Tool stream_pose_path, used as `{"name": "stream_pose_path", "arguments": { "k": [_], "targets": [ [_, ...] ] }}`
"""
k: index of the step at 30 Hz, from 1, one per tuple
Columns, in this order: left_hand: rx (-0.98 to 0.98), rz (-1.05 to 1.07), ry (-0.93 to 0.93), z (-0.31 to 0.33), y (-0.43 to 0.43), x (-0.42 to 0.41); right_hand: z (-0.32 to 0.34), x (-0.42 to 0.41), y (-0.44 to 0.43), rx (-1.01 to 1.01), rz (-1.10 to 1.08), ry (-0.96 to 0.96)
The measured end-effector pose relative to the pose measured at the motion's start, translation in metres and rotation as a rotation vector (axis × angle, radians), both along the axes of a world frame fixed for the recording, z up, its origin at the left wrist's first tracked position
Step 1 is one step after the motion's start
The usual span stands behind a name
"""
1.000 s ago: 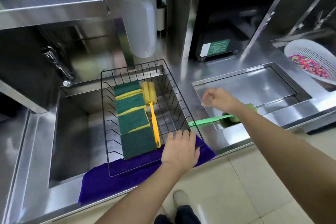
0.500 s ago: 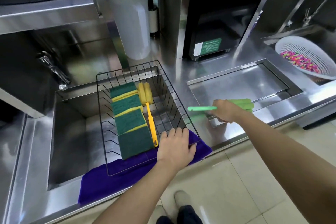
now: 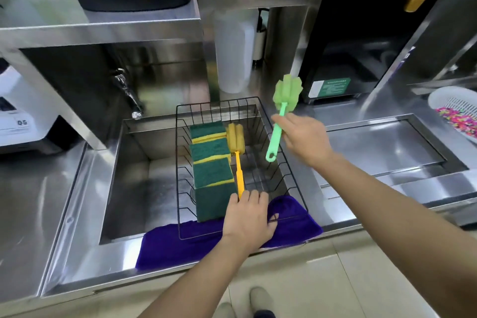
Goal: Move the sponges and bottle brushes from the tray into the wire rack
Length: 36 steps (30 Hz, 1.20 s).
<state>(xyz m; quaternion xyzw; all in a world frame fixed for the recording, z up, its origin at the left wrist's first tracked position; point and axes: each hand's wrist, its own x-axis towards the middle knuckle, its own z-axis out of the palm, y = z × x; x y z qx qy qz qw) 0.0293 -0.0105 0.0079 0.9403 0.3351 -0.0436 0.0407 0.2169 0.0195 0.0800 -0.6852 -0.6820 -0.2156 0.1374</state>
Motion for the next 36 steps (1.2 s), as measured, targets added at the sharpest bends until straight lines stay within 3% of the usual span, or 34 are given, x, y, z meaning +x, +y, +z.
{"name": "stream_pose_path", "arguments": {
  "k": [7, 15, 24, 28, 31, 34, 36],
  "targets": [
    [0.009, 0.043, -0.03, -0.003, 0.001, -0.014, -0.054, -0.023, 0.016, -0.305, 0.183, -0.357],
    [-0.024, 0.042, -0.064, -0.007, 0.003, -0.012, -0.083, -0.03, 0.013, -0.792, 0.004, -0.376],
    [0.027, 0.03, -0.104, -0.014, 0.002, -0.009, -0.092, -0.032, 0.022, -0.883, -0.001, -0.532],
    [0.007, 0.02, -0.099, -0.011, 0.004, -0.01, -0.091, -0.032, 0.025, -0.878, -0.003, -0.47],
    [-0.035, -0.02, -0.092, -0.007, 0.005, -0.013, -0.073, -0.031, 0.027, -0.858, -0.025, -0.296],
    [-0.022, -0.053, -0.261, -0.002, 0.01, -0.02, -0.04, -0.023, 0.037, -0.703, 0.005, -0.207],
    [0.055, -0.011, -0.431, 0.014, 0.024, -0.022, -0.014, -0.016, 0.043, -0.652, -0.022, 0.029]
  ]
}}
